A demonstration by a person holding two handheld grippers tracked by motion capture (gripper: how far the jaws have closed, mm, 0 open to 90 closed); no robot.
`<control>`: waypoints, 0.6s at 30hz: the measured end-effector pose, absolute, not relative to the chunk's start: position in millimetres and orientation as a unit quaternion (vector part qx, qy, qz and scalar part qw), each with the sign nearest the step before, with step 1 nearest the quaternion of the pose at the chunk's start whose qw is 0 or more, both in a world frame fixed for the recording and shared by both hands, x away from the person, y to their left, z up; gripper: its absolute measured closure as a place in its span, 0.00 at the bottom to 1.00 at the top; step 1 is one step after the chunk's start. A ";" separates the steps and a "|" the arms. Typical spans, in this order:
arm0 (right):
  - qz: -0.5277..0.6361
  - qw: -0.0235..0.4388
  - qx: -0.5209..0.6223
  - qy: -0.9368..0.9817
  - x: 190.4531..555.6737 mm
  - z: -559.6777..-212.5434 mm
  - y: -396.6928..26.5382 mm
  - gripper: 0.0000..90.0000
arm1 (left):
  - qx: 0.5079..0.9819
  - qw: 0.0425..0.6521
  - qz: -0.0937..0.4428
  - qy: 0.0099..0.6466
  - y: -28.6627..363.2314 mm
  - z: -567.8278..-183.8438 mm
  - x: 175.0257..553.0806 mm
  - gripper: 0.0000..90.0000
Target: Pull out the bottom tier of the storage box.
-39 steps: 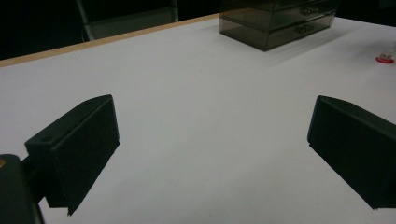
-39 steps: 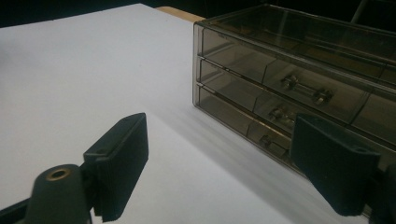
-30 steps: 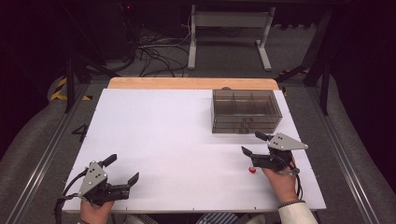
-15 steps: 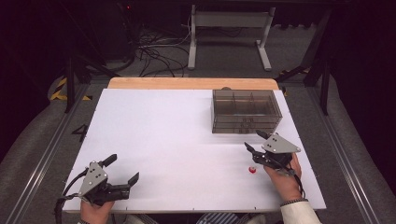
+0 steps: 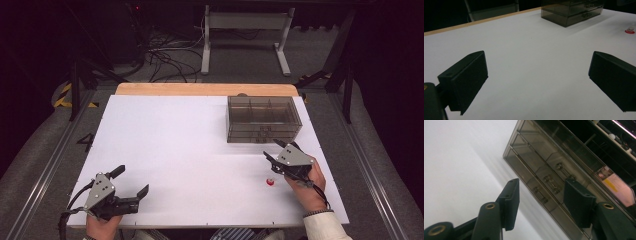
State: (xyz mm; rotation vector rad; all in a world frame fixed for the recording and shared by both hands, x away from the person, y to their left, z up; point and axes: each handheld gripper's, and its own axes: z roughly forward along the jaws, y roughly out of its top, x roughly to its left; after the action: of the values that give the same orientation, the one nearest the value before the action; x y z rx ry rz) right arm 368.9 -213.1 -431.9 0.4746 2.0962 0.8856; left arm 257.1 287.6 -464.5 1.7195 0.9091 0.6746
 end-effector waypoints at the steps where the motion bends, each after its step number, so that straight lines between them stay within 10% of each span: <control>1: 0.345 0.399 0.184 0.829 369.5 -432.6 -213.0 0.55 | 0.716 0.515 0.281 0.378 287.6 -464.5 257.1 0.03; 18: 0.251 0.456 0.128 0.844 378.4 -447.7 -200.6 0.61 | 0.716 0.515 0.278 0.381 287.3 -465.2 257.9 0.04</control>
State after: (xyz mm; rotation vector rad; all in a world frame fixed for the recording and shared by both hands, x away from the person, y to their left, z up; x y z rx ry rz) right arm 378.4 -200.6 -447.7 0.3154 2.0827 0.6186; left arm 257.9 287.3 -465.2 1.7197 0.9164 0.6690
